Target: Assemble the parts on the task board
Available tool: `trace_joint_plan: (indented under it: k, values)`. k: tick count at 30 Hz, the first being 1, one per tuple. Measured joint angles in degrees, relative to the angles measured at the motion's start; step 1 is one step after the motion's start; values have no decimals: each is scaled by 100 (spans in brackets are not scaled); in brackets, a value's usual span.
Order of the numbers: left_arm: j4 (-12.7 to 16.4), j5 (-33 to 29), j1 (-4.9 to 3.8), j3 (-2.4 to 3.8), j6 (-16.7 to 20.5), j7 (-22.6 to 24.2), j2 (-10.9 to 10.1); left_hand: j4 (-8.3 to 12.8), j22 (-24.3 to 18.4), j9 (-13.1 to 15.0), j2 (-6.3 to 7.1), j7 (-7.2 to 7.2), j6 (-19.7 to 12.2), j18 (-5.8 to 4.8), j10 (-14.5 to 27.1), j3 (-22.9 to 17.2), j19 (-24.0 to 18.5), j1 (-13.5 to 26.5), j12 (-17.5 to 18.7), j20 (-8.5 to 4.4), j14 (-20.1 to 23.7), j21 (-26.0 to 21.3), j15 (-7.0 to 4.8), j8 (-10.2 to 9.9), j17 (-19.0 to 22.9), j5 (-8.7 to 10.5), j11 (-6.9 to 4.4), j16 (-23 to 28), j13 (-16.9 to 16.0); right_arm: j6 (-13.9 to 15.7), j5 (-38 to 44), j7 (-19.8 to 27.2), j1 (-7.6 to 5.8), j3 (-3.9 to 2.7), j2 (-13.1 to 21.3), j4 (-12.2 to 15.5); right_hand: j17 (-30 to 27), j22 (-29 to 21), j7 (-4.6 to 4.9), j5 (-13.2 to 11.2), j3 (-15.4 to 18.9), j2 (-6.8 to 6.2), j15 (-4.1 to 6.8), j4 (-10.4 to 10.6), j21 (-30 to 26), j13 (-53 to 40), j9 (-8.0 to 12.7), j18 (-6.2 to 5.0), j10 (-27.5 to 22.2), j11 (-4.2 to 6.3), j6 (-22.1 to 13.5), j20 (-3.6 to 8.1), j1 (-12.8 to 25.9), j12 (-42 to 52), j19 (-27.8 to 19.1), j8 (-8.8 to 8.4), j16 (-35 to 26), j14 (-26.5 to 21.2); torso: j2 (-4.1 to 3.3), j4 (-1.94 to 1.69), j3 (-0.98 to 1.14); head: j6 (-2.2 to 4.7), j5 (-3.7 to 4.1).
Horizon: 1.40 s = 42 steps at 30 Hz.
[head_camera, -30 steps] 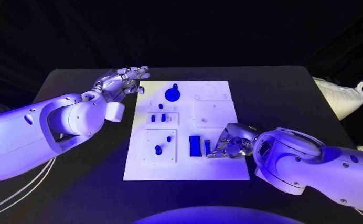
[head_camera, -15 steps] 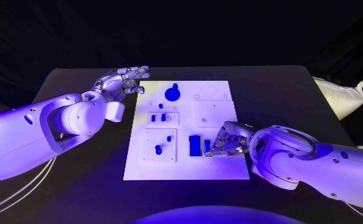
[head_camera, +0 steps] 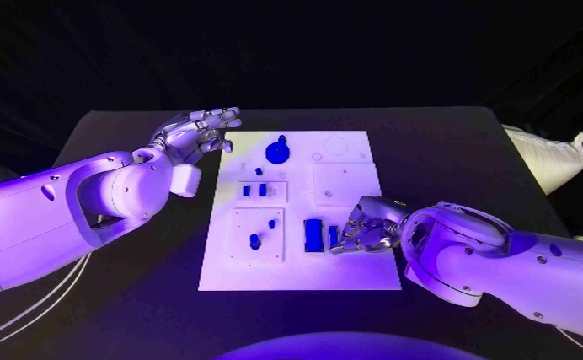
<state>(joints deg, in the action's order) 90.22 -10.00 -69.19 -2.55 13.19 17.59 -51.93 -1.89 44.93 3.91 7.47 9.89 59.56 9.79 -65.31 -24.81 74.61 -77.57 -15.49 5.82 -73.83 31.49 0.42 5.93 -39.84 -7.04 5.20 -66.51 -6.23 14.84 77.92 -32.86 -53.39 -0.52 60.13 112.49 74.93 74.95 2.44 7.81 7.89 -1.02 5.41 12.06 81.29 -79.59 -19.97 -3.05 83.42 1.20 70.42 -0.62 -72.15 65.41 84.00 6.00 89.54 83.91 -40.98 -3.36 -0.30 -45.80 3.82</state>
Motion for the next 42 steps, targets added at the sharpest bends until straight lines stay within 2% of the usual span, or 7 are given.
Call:
trace_joint_plan:
  k: [8, 15, 19, 27, 33, 40, 42]
  values:
    - [-62, 0, 11, -13, 0, -1, 16, 16, 0, 0, 0, 0, 0, 0, 0, 16, 0, 0, 0, 0, 12, 0, -12, 0, 16, 0, 0, 0, 1, 249, -618, 534, -326, -8, 282, -72, -1, -46, 154, -186, 230, -207, -71, 186, -293, 476, 30, 0, -55, -53, -380, -54, 134, -881, -13, -152, -224, 12, 18, -14, -10, 87, 51]
    - [-268, 1, 98, -17, -5, 25, 78, -29, -74, 0, 60, 21, -22, 0, 113, 143, -241, 60, -47, 51, 586, -185, 48, 28, 881, 0, 52, 515, 4, 700, -2311, 1935, -665, -10, 154, -834, -18, -1226, 324, 51, 199, 43, -185, -29, -1327, 1441, 118, -286, -864, -220, -841, -194, -501, -2989, -518, -205, -1102, 24, 101, -40, -31, 224, 113]
    - [-503, 1, 148, -19, -8, 67, 142, -75, -259, 0, 95, 22, -63, 0, 239, 269, -706, 117, -40, 115, 1118, -536, 108, 61, 1256, 0, 75, 1010, 69, 911, -3563, 2865, -762, -10, -195, -1511, -2249, -3495, 492, 98, 96, 298, -373, -169, -3566, 2835, 231, -702, -1527, -381, -1171, -311, -988, -4761, -1590, -205, -3853, -709, 193, -46, -63, 327, 152]
    - [-1200, -11, 213, -18, -3, 182, 560, -96, -1245, -11, 7, 43, -82, 0, 288, 236, -2388, 51, 514, 515, 1966, -2013, 535, -51, 2623, 0, 250, 3803, 260, 995, -5613, 4306, -836, -93, -990, -2844, -4865, -5583, 740, 98, 82, 437, -939, -277, -6368, 5769, 668, -714, -1835, -766, -1326, -903, -1634, -6165, -2517, -227, -7613, -2003, 369, -46, -102, 664, 249]
    - [-1687, -15, 238, -11, 63, 273, 940, 80, -1831, -11, 83, 75, -50, 0, 260, 61, -2848, -130, 907, 820, 1959, -2586, 734, -155, 3154, 0, 293, 4882, 267, 971, -6360, 4975, -858, -172, -1517, -3721, -5851, -6309, 790, 97, -50, 520, -1106, -410, -7188, 6930, 1036, -714, -1838, -822, -1361, -1103, -1716, -6166, -2330, -227, -8432, -1939, 458, -53, -102, 860, 278]
    - [-2028, -15, 269, -4, 277, 376, 1249, 102, -2105, -10, 83, 105, -19, 0, 212, 39, -2824, -130, 1071, 861, 1765, -2696, 723, -184, 3351, 0, 341, 5290, 267, 860, -6631, 5328, -863, -196, -1810, -4220, -6343, -6631, 801, 97, -145, 534, -1005, -568, -7396, 7519, 1283, -714, -1807, -853, -1350, -1002, -1702, -6165, -1815, -227, -8555, -1409, 522, -98, -66, 1013, 282]
    - [-2017, -14, 271, -6, 287, 373, 1236, 136, -2272, -88, 26, 41, -357, 0, 574, 192, -3091, 331, 1184, 786, 2084, -2805, 678, -281, 3401, 7, 300, 5394, 341, 865, -6634, 5328, -863, -196, -1809, -4193, -6448, -6704, 746, 24, -193, 485, -898, -617, -7454, 7645, 1343, -714, -2178, -825, -1675, -925, -1138, -6239, -2161, -307, -8639, -1784, 525, -99, -63, 1016, 283]
